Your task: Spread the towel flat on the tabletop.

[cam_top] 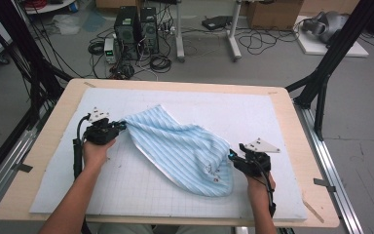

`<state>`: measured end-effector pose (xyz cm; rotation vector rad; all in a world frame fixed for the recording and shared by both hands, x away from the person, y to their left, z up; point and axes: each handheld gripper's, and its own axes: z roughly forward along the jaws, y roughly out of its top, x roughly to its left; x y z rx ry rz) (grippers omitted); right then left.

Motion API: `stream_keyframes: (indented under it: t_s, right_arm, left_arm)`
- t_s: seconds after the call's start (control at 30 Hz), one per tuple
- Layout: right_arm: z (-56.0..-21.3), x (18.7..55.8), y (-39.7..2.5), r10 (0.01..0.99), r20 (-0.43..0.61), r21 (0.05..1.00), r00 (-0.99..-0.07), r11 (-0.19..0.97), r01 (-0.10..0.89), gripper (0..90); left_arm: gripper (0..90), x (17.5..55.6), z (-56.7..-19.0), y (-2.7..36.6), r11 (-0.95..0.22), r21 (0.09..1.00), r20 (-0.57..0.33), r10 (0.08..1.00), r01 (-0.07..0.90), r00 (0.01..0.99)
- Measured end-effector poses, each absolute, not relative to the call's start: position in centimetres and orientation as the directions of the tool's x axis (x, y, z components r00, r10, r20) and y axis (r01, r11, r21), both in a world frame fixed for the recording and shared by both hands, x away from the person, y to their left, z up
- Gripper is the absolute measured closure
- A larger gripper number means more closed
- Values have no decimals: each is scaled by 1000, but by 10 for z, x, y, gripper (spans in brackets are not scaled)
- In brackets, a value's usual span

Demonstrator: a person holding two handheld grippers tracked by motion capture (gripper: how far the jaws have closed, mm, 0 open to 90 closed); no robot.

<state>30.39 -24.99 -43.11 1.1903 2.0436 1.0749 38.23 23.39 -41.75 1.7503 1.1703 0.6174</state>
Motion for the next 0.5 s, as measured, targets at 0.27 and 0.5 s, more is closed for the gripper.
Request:
stream_keyframes:
  t_s: [0.27,0.5]
  right_arm:
    - [-437,333,-222,877,-73,783,-476,346,516,471]
    - [-446,343,-221,857,-8,736,-514,353,578,781]
  left_arm:
    - [857,390,-422,257,-108,875,-82,928,472,365]
    - [849,392,-427,261,-105,877,-91,922,469,376]
